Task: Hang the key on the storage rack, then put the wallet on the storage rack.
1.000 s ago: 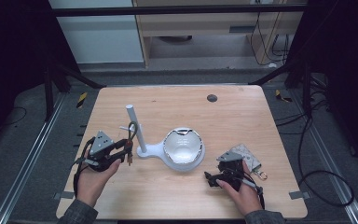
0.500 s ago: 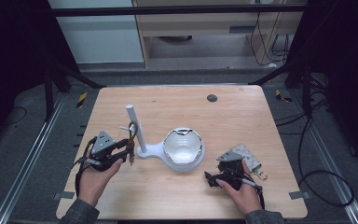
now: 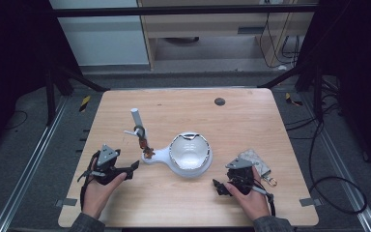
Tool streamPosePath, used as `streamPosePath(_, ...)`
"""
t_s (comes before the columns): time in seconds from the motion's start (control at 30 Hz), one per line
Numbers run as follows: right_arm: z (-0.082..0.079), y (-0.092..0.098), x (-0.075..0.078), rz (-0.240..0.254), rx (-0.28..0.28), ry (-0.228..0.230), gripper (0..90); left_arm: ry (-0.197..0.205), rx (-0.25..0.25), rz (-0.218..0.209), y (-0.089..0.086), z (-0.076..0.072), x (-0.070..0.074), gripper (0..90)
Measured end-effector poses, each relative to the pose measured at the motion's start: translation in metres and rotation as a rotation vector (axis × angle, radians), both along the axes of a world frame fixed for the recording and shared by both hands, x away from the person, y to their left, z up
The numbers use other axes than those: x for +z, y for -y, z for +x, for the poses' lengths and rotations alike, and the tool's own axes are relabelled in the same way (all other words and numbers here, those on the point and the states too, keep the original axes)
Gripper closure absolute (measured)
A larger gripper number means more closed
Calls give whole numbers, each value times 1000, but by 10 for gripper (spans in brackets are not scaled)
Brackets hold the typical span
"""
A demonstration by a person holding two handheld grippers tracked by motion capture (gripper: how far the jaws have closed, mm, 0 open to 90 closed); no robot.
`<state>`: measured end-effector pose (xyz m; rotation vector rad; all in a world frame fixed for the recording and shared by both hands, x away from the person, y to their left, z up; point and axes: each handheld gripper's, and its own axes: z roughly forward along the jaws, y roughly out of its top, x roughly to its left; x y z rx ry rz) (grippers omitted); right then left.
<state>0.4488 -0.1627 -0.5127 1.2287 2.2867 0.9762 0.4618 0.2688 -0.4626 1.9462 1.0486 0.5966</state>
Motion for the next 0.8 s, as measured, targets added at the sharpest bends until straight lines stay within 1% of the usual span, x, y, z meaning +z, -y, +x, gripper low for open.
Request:
streamPosePath(0.03, 0, 0, 1, -5, -5, -5, 56, -7, 11, 6, -4, 0, -3, 82)
streamPosePath(0.07, -1, 2, 5, 1, -4, -7, 130, -2, 36, 1, -8, 0, -6, 82)
streamPosePath(0.1, -3, 4, 9, 13, -2, 3, 137, -10, 46, 4, -12, 1, -10, 81)
streamPosePath(0.13, -5, 6, 15, 22, -2, 23, 118, -34, 49, 7, -15, 3, -16, 78)
streamPosePath(0.17, -8, 8, 23, 19, -2, 50, 120, -61, 52, 15, -16, 5, -20, 69)
streamPosePath(0.2, -11, 11, 30, 4, 3, 62, 126, -86, 56, 29, -17, 7, -24, 68)
streamPosePath(0.23, -13, 14, 37, -23, 5, 70, 136, -97, 62, 34, -17, 8, -26, 68)
streamPosePath(0.27, -16, 20, 48, -56, -3, 100, 137, -106, 69, 40, -17, 9, -28, 69)
streamPosePath(0.3, -16, 20, 48, -56, -3, 100, 137, -113, 68, 52, -16, 10, -29, 69)
streamPosePath(0.33, -16, 25, 53, -62, -12, 104, 137, -122, 63, 64, -15, 11, -30, 68)
streamPosePath(0.37, -16, 36, 62, -64, -29, 71, 156, -128, 58, 77, -14, 11, -32, 62)
streamPosePath(0.4, -16, 36, 62, -64, -29, 71, 156, -141, 52, 90, -13, 12, -34, 62)
streamPosePath(0.47, -14, 46, 68, -89, -50, 23, 173, -165, 50, 109, -12, 14, -38, 61)
streamPosePath(0.5, -12, 52, 71, -103, -62, 6, 163, -169, 52, 108, -12, 14, -39, 61)
streamPosePath(0.57, -8, 60, 75, -95, -84, -52, 115, -166, 56, 108, -11, 14, -40, 61)
streamPosePath(0.6, -6, 63, 76, -96, -93, -64, 111, -167, 54, 110, -11, 14, -41, 61)
streamPosePath(0.63, -4, 71, 79, -85, -110, -78, 104, -170, 53, 112, -10, 14, -42, 60)
streamPosePath(0.67, -4, 71, 79, -85, -110, -78, 104, -174, 50, 118, -9, 14, -43, 60)
streamPosePath(0.8, -1, 82, 81, -77, -134, -124, 106, -170, 50, 103, -10, 15, -45, 37)
